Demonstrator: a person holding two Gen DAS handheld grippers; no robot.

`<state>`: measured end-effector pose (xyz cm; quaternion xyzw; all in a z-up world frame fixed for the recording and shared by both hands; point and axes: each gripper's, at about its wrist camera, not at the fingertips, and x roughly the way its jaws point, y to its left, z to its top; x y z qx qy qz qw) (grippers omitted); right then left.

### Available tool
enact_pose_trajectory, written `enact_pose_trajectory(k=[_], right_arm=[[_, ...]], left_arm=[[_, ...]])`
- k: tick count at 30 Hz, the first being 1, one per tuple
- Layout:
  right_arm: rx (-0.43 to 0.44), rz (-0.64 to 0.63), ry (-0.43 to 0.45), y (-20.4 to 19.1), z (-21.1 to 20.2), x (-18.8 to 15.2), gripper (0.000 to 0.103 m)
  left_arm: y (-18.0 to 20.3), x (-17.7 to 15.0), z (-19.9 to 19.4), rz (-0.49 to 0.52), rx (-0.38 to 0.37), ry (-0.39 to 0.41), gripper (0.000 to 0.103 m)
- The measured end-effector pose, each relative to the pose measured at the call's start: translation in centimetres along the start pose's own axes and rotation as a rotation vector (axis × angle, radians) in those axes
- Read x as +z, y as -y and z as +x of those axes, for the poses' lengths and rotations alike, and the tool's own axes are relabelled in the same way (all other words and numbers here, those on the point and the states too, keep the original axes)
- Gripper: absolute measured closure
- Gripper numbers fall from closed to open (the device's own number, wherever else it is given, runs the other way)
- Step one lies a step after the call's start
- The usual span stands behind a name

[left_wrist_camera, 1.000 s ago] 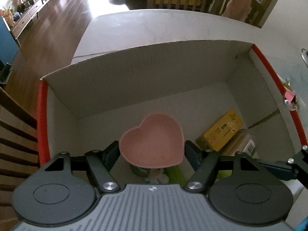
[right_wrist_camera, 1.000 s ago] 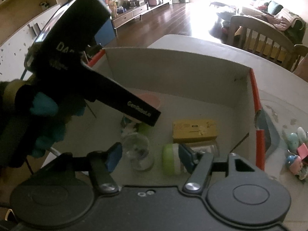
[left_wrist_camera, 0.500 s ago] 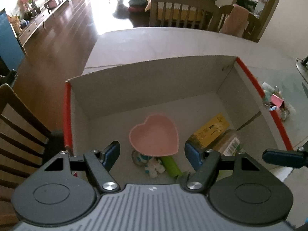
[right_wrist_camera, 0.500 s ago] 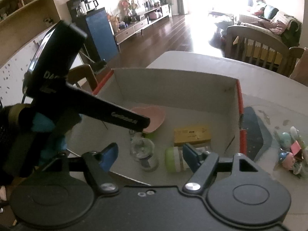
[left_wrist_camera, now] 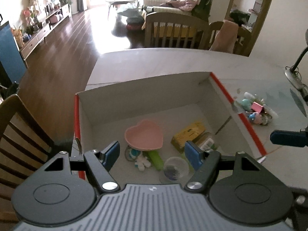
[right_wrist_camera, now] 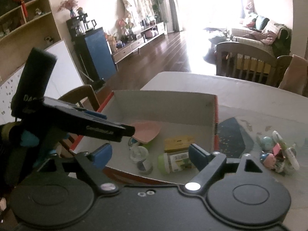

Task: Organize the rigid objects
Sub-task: 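Withdraw both tools from the shoebox back over the table items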

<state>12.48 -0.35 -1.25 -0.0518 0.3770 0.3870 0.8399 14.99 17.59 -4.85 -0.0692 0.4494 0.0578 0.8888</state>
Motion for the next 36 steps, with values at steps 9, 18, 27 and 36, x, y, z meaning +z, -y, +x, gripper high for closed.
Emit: enact_pose_trajectory(k=[9, 18, 27, 36], right_arm=[[-0.008, 0.046, 0.072, 2.9, -4.2, -0.9, 0.010], [-0.098, 0.087, 0.148, 7.4, -7.9, -2.0, 0.005], [-0.209, 0.188, 0.151, 14.2, -10.0, -4.2, 0.004], [-0.243, 0.225, 0.134, 19.3, -11.0, -6.0, 0.005]], left_arm=[[2.5, -0.7, -3.1, -0.001, -0.019, 0.064, 0.022], [5.6, -1.3, -4.5, -0.043, -0.052, 0.108, 0.018], [10.3, -1.8, -4.0, -0.016, -0.098, 0.125, 0.013], [15.8, -2.1, -2.0, 0.021, -0.123, 0.129, 0.000]])
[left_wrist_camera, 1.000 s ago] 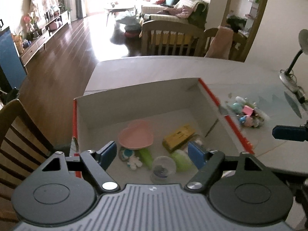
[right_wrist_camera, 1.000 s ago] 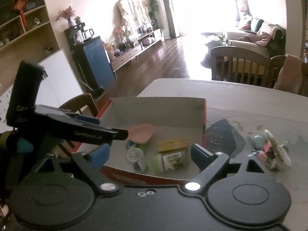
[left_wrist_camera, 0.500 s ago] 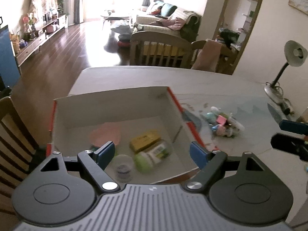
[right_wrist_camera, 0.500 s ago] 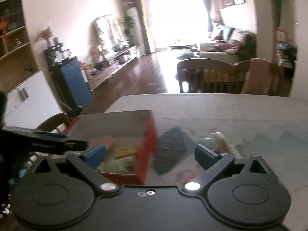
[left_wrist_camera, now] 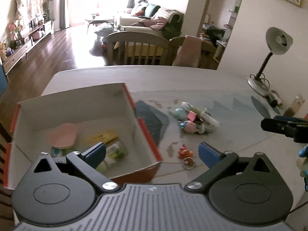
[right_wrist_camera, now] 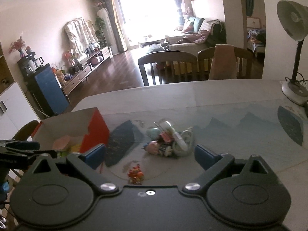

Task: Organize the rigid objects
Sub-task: 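Withdraw both tools from the shoebox back over the table items, then reach the right tool to the white glue stick while the left tool approaches the orange crab keychain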

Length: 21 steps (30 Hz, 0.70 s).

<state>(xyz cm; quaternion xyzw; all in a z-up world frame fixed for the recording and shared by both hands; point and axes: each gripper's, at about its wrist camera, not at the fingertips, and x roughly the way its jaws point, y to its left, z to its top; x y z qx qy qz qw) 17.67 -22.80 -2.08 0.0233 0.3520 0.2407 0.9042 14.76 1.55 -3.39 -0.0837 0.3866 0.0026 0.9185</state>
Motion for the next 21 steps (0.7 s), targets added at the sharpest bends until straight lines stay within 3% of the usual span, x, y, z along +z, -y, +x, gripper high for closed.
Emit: enact_pose_trajectory(k=[12, 21], right_arm=[[-0.007, -0.089, -0.057, 5.4, 3.0, 1.0, 0.007], [0.036, -0.167, -0.108, 7.7, 6.0, 1.8, 0.020]], left_arm=[[7.2, -1.3, 5.8, 0.009, -0.048, -0.078, 0.000], [11.2, -3.2, 10.2, 0.065, -0.001, -0.090, 0.000]])
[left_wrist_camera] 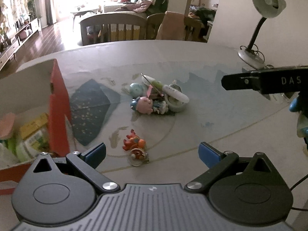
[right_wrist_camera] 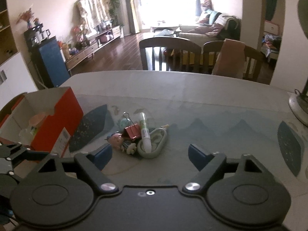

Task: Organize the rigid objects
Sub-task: 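Reach the right tool to the white glue stick while the left tool approaches the orange crab keychain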

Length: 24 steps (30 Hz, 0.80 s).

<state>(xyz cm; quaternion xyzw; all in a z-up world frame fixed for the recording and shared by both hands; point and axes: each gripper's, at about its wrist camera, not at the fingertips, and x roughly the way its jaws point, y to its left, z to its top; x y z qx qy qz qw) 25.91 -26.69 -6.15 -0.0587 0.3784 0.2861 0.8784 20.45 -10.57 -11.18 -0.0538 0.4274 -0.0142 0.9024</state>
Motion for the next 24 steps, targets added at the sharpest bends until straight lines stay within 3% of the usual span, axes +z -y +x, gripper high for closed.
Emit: enact_pose_trajectory(k=[15, 20, 24], right_arm=[[0.037, -0.109, -0.104, 0.5, 7.8, 1.2, 0.032], [0.033, -0.145, -0.136, 0.4, 10.6, 1.5, 0.048], [0.046, -0.160, -0.155, 0.3, 11.8, 1.5, 0.055]], left_arm=[[-0.4, -0.4, 5.7, -0.076, 0.122, -0.028, 0.000], [-0.6, -0.4, 7.1, -0.091, 0.154, -0.040, 0.001], [-0.7, -0.6, 7.8, -0.096, 0.169, -0.050, 0.001]])
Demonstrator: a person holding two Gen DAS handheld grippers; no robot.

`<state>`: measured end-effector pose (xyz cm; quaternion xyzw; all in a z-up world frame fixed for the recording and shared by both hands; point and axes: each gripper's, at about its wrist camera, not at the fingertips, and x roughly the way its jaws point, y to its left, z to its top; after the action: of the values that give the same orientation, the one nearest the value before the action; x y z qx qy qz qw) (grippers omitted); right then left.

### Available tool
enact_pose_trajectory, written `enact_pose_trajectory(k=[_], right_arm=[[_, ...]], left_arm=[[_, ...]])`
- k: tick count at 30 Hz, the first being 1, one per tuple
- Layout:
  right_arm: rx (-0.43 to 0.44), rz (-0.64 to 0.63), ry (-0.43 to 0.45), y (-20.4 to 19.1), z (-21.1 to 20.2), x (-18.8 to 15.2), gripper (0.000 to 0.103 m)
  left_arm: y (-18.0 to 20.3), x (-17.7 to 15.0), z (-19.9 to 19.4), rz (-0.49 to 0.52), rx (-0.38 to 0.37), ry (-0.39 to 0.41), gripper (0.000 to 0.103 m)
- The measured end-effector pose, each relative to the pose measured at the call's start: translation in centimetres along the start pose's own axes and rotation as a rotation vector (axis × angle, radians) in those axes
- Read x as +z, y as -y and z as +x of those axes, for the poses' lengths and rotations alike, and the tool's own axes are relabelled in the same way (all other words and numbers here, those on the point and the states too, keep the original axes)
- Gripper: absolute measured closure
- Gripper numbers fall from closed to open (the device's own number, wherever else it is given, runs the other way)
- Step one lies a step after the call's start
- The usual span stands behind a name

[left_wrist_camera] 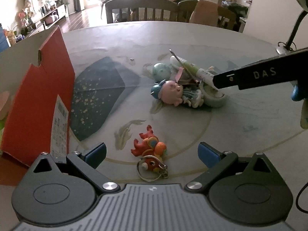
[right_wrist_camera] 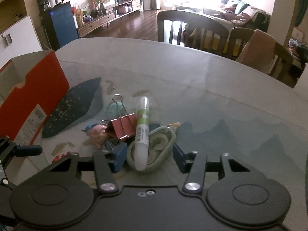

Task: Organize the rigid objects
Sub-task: 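Reach the right tool to the white glue stick while the left tool approaches the orange crab keychain, then close the right tool on the glue stick while the left tool grasps the crab keychain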

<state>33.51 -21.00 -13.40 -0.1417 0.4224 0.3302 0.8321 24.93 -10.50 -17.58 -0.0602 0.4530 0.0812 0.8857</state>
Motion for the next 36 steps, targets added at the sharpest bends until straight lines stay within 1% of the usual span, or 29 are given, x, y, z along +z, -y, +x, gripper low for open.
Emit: enact_pose_trajectory(k=[2, 5, 8, 9, 12, 14, 16, 17, 18, 19, 20, 22, 25, 30, 36], right_arm=[[0.003, -0.014, -0.002, -0.2, 0.4, 0.2, 0.057], [0.009, -0.026, -0.009, -0.2, 0.8, 0.3, 0.059], [0.006, -0.031, -0.015, -0.3, 1.3, 0.4, 0.059], [0.003, -0.035, -0.016, -0.4, 1.5, 0.4, 0.059], [-0.006, -0.049, -0.018, -0.6, 1.9, 0.5, 0.064], [-0.009, -0.055, -0.020, -0.8, 2.2, 0.5, 0.067], [-0.004, -0.058, -0.024, -1.0, 2.3, 0.5, 0.073], [-0.004, -0.063, -0.027, -1.2, 2.4, 0.4, 0.077], [-0.007, -0.070, -0.026, -1.3, 2.4, 0.4, 0.079], [-0.007, -0.073, -0.024, -1.4, 2.4, 0.3, 0.083], [-0.005, -0.073, -0.024, -1.5, 2.4, 0.4, 0.086], [-0.003, -0.067, -0.026, -1.6, 2.4, 0.4, 0.087], [0.000, -0.033, -0.041, -1.4, 2.3, 0.6, 0.087], [0.009, 0.021, -0.033, -1.1, 1.6, 0.9, 0.087], [0.007, 0.117, 0.013, -0.2, 0.0, 1.0, 0.088]], left_arm=[[0.0, 0.0, 0.2, 0.000, 0.002, 0.001, 0.002], [-0.3, 0.1, 0.6, -0.011, 0.010, -0.003, 0.005], [-0.5, 0.1, 1.1, -0.013, 0.021, -0.010, 0.011], [-0.5, 0.1, 1.2, -0.011, 0.025, -0.006, 0.011], [-0.5, 0.1, 1.2, -0.012, 0.026, -0.002, 0.011], [-0.4, 0.1, 1.2, -0.001, 0.038, 0.002, 0.016], [-0.3, 0.0, 1.0, 0.007, 0.042, 0.010, 0.024], [-0.3, 0.0, 1.0, 0.007, 0.044, 0.009, 0.025], [-0.3, 0.0, 0.9, 0.005, 0.045, 0.009, 0.030], [-0.3, 0.1, 0.8, 0.004, 0.045, 0.013, 0.038], [-0.3, 0.1, 0.7, 0.003, 0.044, 0.015, 0.041], [-0.4, 0.2, 0.6, -0.003, 0.048, 0.014, 0.052], [-0.5, 0.4, 0.4, -0.016, 0.049, 0.010, 0.064], [-0.9, 0.7, 0.3, -0.036, 0.041, -0.006, 0.065], [-1.4, 0.9, -0.1, -0.077, 0.021, -0.022, 0.065]])
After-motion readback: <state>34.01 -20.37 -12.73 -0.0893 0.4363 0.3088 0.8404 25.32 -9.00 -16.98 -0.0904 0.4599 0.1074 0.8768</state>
